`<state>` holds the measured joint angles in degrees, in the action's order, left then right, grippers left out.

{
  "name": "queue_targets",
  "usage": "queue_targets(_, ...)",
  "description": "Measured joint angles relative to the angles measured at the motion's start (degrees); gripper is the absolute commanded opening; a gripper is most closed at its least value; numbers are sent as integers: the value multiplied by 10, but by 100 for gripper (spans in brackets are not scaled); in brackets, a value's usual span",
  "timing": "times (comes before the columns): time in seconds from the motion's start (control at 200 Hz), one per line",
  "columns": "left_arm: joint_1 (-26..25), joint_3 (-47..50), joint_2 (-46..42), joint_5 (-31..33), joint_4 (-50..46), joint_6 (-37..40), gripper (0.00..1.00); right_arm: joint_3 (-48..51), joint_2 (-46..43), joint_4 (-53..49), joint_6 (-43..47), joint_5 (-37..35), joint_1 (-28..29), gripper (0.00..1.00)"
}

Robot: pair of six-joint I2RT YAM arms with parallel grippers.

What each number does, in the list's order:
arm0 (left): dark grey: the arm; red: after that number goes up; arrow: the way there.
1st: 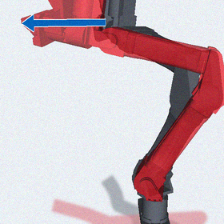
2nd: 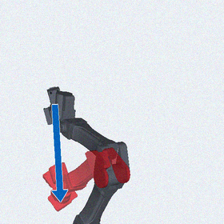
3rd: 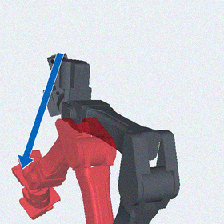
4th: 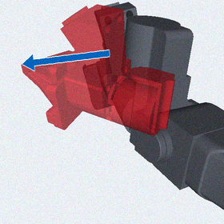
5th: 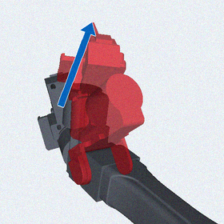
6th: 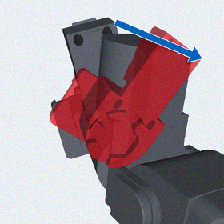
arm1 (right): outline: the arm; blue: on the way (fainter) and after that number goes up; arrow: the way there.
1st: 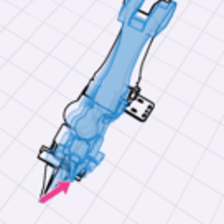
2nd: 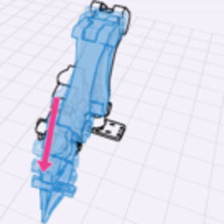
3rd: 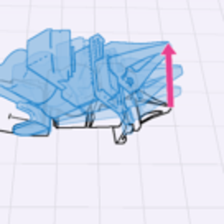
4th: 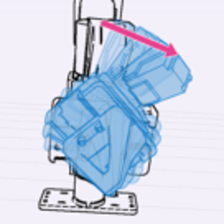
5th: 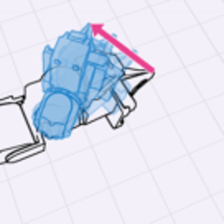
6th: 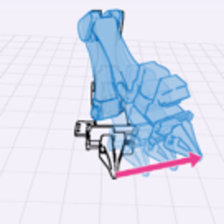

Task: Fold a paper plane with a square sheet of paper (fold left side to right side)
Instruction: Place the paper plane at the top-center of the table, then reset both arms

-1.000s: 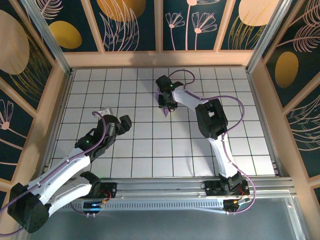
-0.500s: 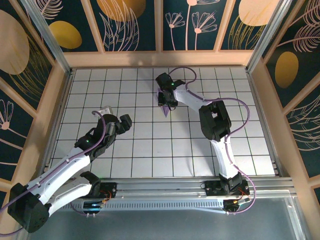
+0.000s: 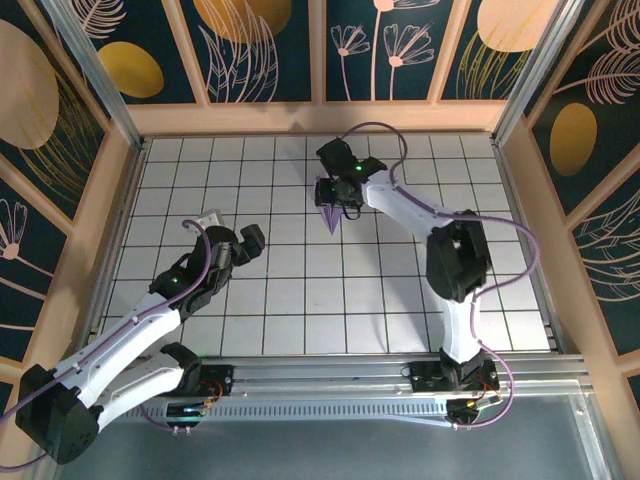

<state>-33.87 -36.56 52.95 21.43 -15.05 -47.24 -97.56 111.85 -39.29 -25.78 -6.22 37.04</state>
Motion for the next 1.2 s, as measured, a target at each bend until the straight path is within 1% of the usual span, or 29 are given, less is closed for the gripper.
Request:
queue_targets(0.125, 7, 0, 0, 13, 1, -10, 99, 61, -89, 28, 19, -6, 0, 70)
queue_targets(0.155, 11, 0, 0, 16, 2, -11, 99, 79, -111, 35, 23, -10, -1, 71)
queue_targets(0.285, 40, 0, -2, 21, 16, -13, 99, 162, -200, 66, 39, -22, -12, 80)
queue_targets(0.325, 52, 0, -3, 23, 19, -12, 99, 191, -226, 75, 45, -26, -19, 85)
queue_targets(0.38, 66, 0, -4, 30, 23, -10, 99, 235, -268, 90, 49, -30, -35, 98)
queue_targets(0.39, 68, 0, -5, 31, 23, -10, 99, 244, -275, 93, 55, -30, -38, 99)
queue_targets(0.47, 80, 0, -6, 44, 29, 2, 99, 310, -338, 118, 66, -28, -71, 99)
queue_targets(0.606, 83, 0, -6, 64, 42, 30, 99, 402, -436, 162, 88, -17, -132, 99)
queue_targets(0.791, 84, 0, -7, 80, 67, 56, 99, 500, -533, 238, 122, -13, -193, 99)
queue_targets(0.991, 84, 0, -9, 87, 88, 63, 99, 600, -590, 330, 156, -26, -235, 99)
queue_targets(1.111, 84, 0, -9, 91, 89, 66, 99, 655, -603, 393, 170, -36, -257, 99)
queue_targets(1.201, 84, 0, -9, 93, 89, 68, 99, 701, -603, 460, 177, -40, -279, 99)
